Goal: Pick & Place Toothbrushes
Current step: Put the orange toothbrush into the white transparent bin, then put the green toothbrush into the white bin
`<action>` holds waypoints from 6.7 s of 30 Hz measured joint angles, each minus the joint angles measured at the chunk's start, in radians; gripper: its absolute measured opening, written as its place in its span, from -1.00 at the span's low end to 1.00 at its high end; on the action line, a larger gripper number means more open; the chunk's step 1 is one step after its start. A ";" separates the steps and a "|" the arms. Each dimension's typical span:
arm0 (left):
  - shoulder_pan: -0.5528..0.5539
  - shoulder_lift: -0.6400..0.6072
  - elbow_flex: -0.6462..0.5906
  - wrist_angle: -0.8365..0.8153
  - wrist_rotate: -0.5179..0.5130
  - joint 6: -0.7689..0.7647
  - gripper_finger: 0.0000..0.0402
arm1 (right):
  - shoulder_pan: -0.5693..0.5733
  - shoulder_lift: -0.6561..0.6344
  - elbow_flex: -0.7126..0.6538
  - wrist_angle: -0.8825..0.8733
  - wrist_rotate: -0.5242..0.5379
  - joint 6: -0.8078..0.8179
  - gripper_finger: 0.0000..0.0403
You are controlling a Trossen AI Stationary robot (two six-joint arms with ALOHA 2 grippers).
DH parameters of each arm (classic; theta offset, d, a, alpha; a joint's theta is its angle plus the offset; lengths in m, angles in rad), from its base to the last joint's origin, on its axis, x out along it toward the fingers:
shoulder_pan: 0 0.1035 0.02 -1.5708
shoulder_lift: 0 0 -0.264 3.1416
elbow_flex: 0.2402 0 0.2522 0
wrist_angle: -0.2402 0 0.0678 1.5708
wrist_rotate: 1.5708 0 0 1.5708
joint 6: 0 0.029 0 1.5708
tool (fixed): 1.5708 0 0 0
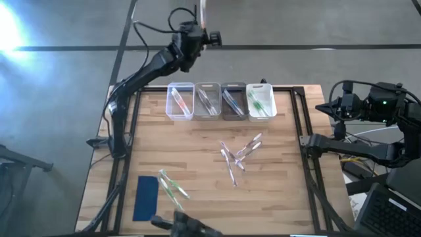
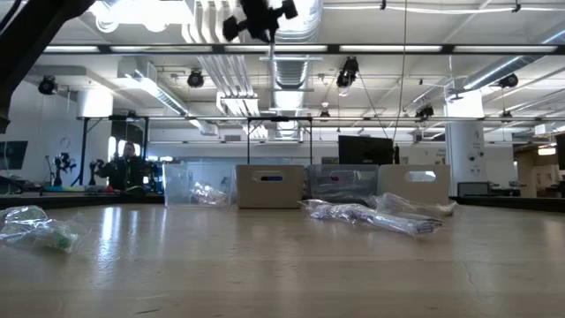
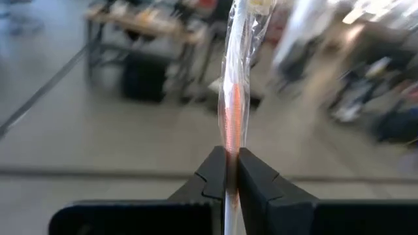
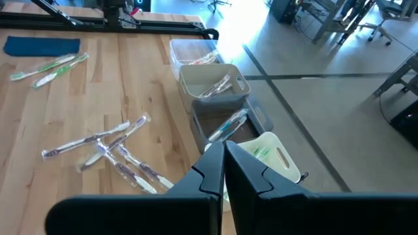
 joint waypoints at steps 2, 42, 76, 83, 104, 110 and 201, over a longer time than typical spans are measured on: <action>0.015 0.000 -0.022 -0.103 -0.011 -0.079 -0.90 | 0.000 0.000 0.000 0.000 0.000 -0.002 -0.96; 0.041 -0.105 -0.612 -0.625 0.152 -1.033 -0.90 | 0.000 0.000 0.000 0.000 0.000 -0.002 -0.96; 0.037 -0.114 -0.999 -0.242 0.284 -1.199 -0.90 | 0.000 0.000 0.000 0.000 0.000 -0.001 -0.96; 0.038 -0.095 -1.011 -0.234 0.301 -1.180 -0.90 | 0.000 0.000 0.000 0.000 0.000 -0.001 -0.96; 0.039 -0.077 -1.009 -0.175 0.295 -1.076 -0.57 | 0.000 0.000 0.000 0.000 0.000 -0.002 -0.96; 0.039 -0.080 -0.985 -0.175 0.325 -1.029 -0.35 | 0.000 0.000 0.000 0.000 0.000 -0.001 -0.96; -0.675 -1.221 -1.115 0.040 0.443 0.402 -0.93 | 0.000 0.000 0.000 0.000 0.000 0.000 -0.96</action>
